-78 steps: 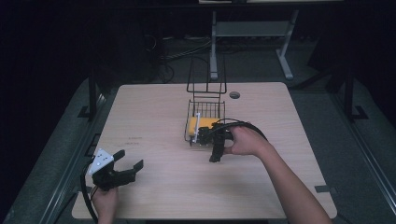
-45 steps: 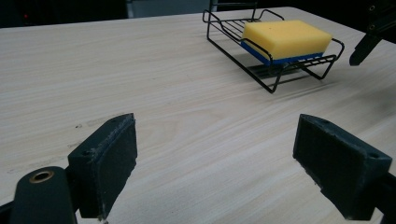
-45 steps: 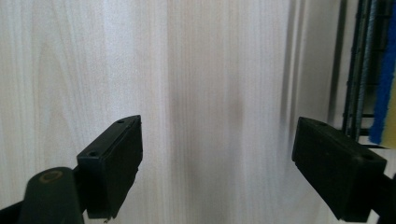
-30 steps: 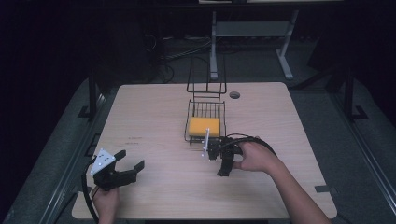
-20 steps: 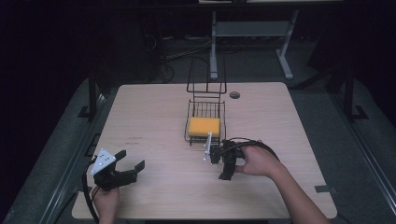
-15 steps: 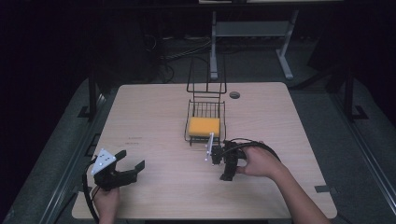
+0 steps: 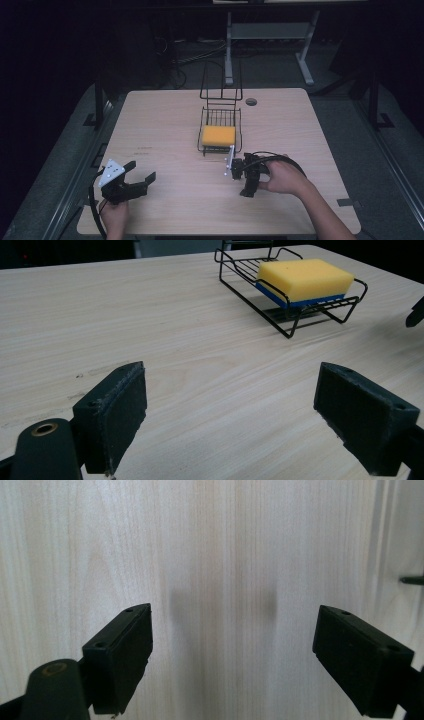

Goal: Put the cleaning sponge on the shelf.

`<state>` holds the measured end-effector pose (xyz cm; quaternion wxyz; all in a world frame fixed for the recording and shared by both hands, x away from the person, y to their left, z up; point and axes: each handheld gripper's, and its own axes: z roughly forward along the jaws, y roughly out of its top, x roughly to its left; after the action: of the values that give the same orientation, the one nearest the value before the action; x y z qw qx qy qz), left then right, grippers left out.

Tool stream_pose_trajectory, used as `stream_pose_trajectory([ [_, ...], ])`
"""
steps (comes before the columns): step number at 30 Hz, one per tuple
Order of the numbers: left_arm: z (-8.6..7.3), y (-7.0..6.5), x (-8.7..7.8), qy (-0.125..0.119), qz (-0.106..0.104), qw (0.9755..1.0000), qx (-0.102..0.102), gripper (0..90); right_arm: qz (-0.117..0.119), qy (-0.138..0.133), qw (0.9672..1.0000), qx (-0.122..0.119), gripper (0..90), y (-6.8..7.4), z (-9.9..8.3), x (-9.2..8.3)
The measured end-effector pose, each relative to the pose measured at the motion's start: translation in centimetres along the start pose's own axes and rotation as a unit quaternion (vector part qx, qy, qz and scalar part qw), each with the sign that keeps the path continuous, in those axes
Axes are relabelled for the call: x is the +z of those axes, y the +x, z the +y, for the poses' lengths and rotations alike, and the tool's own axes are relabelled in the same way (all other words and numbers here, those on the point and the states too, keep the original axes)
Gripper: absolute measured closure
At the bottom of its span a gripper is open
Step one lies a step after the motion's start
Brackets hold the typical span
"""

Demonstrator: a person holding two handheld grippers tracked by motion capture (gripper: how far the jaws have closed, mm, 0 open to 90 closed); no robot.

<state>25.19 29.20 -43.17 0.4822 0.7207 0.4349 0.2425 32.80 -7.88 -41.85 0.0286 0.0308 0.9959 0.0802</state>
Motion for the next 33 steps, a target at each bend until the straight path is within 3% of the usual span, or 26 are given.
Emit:
stream_pose_trajectory([
  [33, 0.0, -0.1, 0.0, 0.003, 0.002, 1.0000, 0.003, 13.0, 0.000, -0.009, 0.9992, 0.039, 15.9, 1.6, -4.4, 0.0],
])
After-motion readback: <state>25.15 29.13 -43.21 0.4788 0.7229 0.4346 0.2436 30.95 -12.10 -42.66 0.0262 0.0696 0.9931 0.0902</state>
